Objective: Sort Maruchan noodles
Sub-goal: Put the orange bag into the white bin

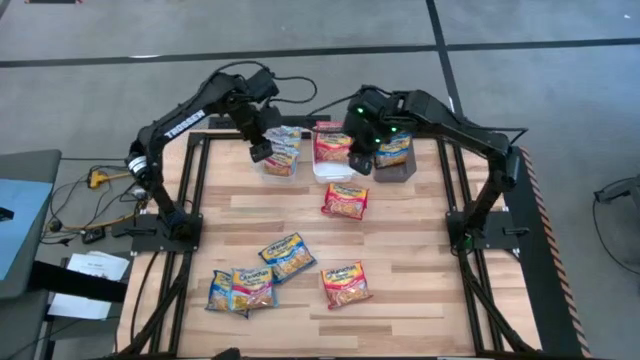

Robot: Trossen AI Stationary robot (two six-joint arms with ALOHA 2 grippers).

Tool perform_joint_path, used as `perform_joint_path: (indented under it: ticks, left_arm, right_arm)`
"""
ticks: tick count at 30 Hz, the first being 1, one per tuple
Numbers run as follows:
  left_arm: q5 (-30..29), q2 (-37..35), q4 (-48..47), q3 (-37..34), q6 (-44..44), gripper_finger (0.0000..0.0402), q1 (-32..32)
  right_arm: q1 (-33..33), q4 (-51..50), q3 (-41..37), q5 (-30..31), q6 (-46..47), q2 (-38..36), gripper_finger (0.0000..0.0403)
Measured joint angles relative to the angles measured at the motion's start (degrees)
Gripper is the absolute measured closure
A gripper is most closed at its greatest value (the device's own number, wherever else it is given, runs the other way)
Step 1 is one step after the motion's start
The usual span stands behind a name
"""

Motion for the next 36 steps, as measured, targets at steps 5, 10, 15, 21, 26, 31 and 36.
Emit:
perform_joint_path:
  ticks: [5,10,15,21,26,31,36]
  left_arm:
    - [0.7,-4.4,1.3,0.0,-2.4,0.0214,-0.1]
    - [0.7,-8.1,3.0,0.0,-4.7,0.0214,-0.7]
    - [0.7,-10.7,3.2,0.0,-5.5,0.0214,-1.2]
    - [0.6,-12.0,3.1,0.0,-6.9,0.0214,-1.2]
    - [0.7,-12.3,2.4,0.0,-6.3,0.0214,-1.3]
    - [0.7,-12.3,1.4,-0.1,-6.3,0.0214,-1.3]
    - [2.2,-12.3,1.5,-0.1,-6.4,0.0214,-2.4]
  right_arm:
    - [-1.6,4.4,-11.9,-0.1,2.9,-6.5,0.029]
    - [-3.8,14.4,-25.6,-0.3,9.3,-15.3,0.029]
    - [-5.1,21.1,-35.5,-0.6,19.0,-22.1,0.029]
    - [-5.1,23.1,-42.2,-0.6,27.2,-26.3,0.029]
    - [-4.0,24.0,-47.5,-0.6,30.4,-28.0,0.029]
    - [-3.9,27.8,-54.2,-0.6,34.9,-30.3,0.029]
    - [-3.1,33.4,-60.7,-1.2,41.0,-33.4,0.029]
